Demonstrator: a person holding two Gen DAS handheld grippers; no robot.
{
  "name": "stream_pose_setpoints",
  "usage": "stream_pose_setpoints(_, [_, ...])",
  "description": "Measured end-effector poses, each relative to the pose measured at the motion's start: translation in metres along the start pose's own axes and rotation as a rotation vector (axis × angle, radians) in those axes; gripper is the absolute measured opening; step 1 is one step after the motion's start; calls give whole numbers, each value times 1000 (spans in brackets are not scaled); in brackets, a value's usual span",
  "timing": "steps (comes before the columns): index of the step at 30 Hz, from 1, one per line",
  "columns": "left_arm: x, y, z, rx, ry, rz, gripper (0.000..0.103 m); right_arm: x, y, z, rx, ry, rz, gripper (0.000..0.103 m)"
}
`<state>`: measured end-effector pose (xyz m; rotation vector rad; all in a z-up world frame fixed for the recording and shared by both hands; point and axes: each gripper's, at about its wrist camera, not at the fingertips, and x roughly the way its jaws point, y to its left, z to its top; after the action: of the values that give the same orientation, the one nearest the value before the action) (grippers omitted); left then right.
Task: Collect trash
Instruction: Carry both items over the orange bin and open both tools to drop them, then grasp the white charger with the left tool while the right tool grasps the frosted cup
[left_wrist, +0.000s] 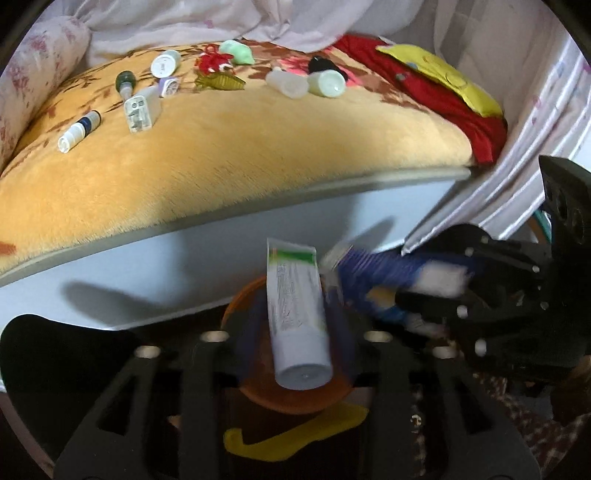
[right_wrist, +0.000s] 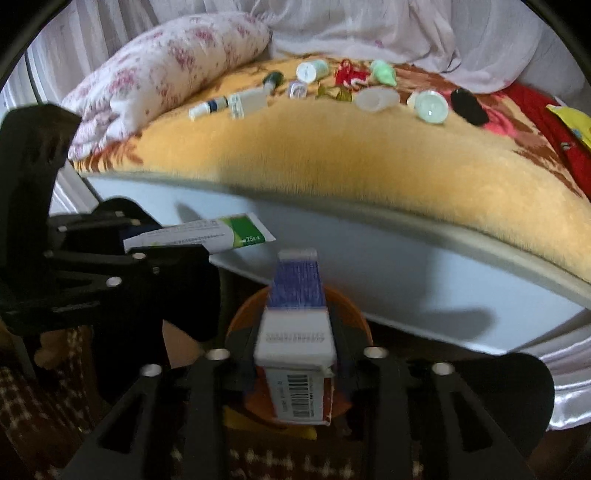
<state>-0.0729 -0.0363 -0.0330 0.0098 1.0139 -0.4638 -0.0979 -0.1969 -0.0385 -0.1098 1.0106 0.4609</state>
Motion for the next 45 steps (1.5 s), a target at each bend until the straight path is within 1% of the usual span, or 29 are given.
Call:
stream_pose_setpoints(1, [-2,0,-1,1,-8,9,72,-3,-1,-1,-1,-14,-10,78])
stream_pose_setpoints(3, [-10,1,-2,-1,-40,28,78,-9,-4,-1,0,-41,-30,78])
stream_pose_setpoints(7, [-19,8,6,-18,-89,35,79,-20,-14,8,13,-99,-56,78])
stream_pose_setpoints(9, [-22,13,12,-31,-111,46,80,-26,-18,17,13,-145,-79,78])
stream_pose_setpoints(11, [-28,23,23,-55,-150,62,80,-31,-21,26,16,-192,-85,78])
stream_pose_setpoints(15, [-41,50,58,-127,-290,116,80,-42,-31,52,28,-324,-110,78])
stream_pose_setpoints(17, [-38,62,80,-144,-333,174,80,-43,-33,65,24,-364,-125,79])
stream_pose_setpoints(19, [-27,71,96,-154,-345,228,80,-40,-37,77,19,-400,-143,79])
stream_pose_setpoints(22, [-2,87,119,-170,-325,292,80,-34,-39,87,17,-416,-165,79])
stream_pose_setpoints(26, [27,102,130,-182,-291,346,80,-25,-42,89,17,-404,-158,79])
stream_pose_setpoints(28, [37,107,136,-179,-278,362,79,-22,-45,89,20,-401,-162,79])
stream_pose_setpoints(29, [41,108,138,-177,-277,370,78,-21,-48,90,24,-399,-167,79])
stream_pose_setpoints(30, [46,109,140,-174,-275,377,70,-20,-48,88,27,-398,-171,79])
stream_pose_setpoints(31, [50,111,142,-169,-265,370,48,-18,-50,89,32,-396,-177,79])
stream_pose_setpoints(32, [54,114,144,-170,-256,347,30,-17,-53,91,37,-396,-182,79])
stream_pose_setpoints(33, [54,116,142,-180,-262,332,24,-16,-55,92,41,-398,-186,79])
stream_pose_setpoints(35, [50,117,138,-195,-285,308,24,-11,-64,99,51,-406,-206,79])
stream_pose_setpoints(39, [36,103,128,-175,-318,294,24,0,-79,116,61,-423,-253,79])
stream_pose_setpoints(41, [31,96,122,-163,-330,289,24,8,-90,131,74,-433,-291,79])
stream_pose_setpoints(43, [27,88,116,-155,-338,274,24,16,-98,144,88,-437,-305,79])
stream_pose_setpoints(45, [25,84,114,-151,-343,268,24,30,-104,159,85,-419,-339,79])
